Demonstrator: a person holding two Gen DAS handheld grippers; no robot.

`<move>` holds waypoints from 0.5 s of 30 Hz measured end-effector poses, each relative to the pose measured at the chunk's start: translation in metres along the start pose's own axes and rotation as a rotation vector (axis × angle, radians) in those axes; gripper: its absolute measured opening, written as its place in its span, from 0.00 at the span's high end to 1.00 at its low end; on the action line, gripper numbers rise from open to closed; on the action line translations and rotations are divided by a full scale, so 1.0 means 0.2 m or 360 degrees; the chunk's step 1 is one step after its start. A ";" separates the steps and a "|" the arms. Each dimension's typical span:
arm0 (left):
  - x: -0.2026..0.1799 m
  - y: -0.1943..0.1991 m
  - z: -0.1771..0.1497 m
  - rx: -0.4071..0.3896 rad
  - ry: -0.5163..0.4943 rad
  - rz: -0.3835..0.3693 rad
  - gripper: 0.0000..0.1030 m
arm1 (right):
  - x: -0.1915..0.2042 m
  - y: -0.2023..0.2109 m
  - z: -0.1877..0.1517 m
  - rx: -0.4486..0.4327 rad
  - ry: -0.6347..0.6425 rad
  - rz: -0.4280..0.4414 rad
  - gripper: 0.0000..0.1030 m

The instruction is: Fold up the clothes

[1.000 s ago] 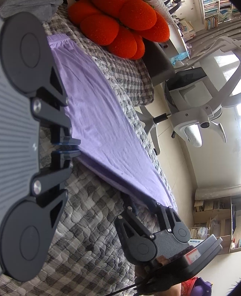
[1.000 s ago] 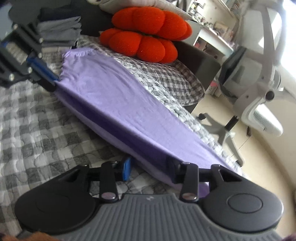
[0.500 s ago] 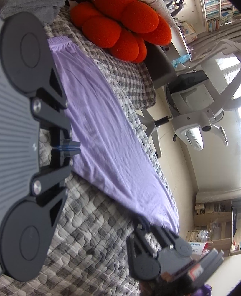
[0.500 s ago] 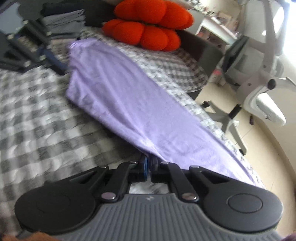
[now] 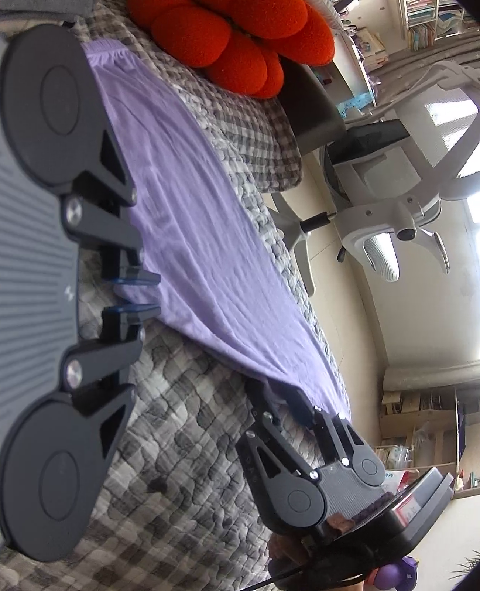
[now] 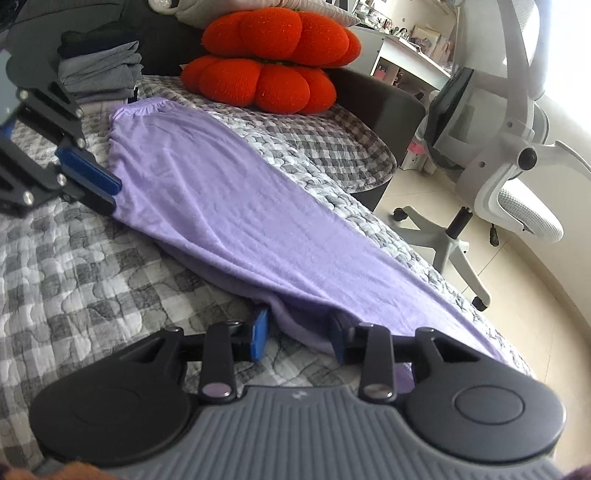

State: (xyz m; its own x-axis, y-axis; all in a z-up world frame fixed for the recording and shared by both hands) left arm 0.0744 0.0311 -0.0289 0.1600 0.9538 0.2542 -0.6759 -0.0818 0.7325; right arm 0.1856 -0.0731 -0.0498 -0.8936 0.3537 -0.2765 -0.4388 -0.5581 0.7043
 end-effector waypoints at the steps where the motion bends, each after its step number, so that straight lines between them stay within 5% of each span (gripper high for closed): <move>1: -0.01 -0.01 0.00 0.0007 -0.0014 0.0002 0.90 | 0.00 0.00 0.00 0.0005 -0.0002 0.0002 0.63; 5: -0.04 -0.10 -0.04 0.0097 -0.0064 0.0052 0.89 | -0.02 -0.01 -0.01 0.0019 -0.0025 0.0004 0.68; 10: -0.01 -0.09 -0.04 0.0132 -0.0002 0.0019 0.89 | -0.13 0.01 -0.06 0.0018 -0.0120 -0.0038 0.48; 15: -0.01 -0.09 -0.04 0.0135 -0.0008 0.0023 0.89 | -0.18 0.01 -0.09 0.0012 -0.0213 -0.0014 0.52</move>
State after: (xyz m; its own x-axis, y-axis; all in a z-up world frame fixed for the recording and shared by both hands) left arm 0.0795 0.0326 -0.0476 0.1545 0.9508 0.2684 -0.6146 -0.1201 0.7796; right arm 0.2141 -0.1008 -0.0502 -0.8689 0.4556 -0.1935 -0.4454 -0.5492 0.7071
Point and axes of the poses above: each gripper's, at about its wrist camera, not at the fingertips, and y roughly against the way its jaws point, x to its left, z to its top, the point moved 8 cm from there along -y, roughly the way its jaws point, and after that the axes turned 6 degrees about x, right-handed, at the moved point
